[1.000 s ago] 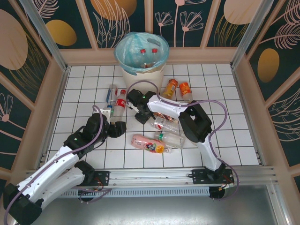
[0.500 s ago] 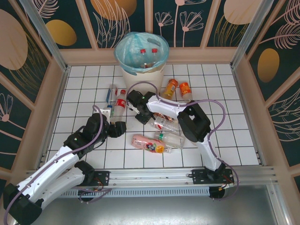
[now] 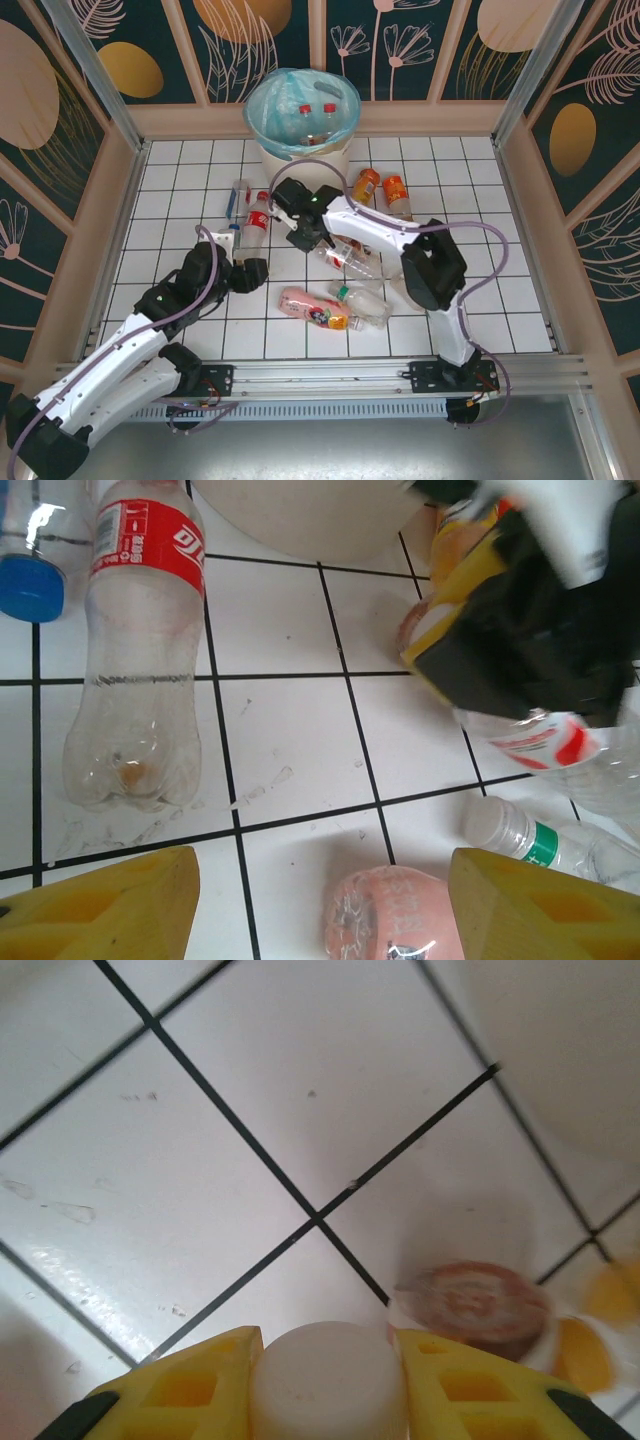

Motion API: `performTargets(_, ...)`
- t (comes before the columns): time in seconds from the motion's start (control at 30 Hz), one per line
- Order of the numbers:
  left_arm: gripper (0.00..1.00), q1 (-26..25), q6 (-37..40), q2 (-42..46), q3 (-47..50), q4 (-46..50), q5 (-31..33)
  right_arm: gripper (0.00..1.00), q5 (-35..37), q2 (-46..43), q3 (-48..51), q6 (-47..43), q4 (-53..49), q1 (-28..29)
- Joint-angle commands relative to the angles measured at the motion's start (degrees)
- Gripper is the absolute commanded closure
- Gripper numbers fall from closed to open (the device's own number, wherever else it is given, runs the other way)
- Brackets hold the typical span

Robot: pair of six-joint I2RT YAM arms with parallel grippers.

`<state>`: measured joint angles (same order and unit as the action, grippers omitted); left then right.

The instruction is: Put the plastic bottles in the bin

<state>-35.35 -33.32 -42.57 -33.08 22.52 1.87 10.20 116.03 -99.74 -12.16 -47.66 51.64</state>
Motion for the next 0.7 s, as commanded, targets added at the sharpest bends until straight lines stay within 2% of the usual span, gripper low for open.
performTargets(0.0, 0.33, 0.2, -0.6, 1.4, -0.5, -1.5, 2.3, 0.76, 3.9, -5.7, 0.7, -1.0, 2.2, 1.1)
performTargets(0.33, 0.35, 0.3, -0.5, 4.8, -5.2, -0.6, 6.1, 0.79, 5.0, -16.0, 1.9, -2.5, 4.8, 4.6)
performTargets(0.67, 0.38, 0.2, 1.8, 8.7, -12.9, -4.1, 5.9, 0.81, -6.9, -28.8, 0.6, -3.9, 10.2, 5.4)
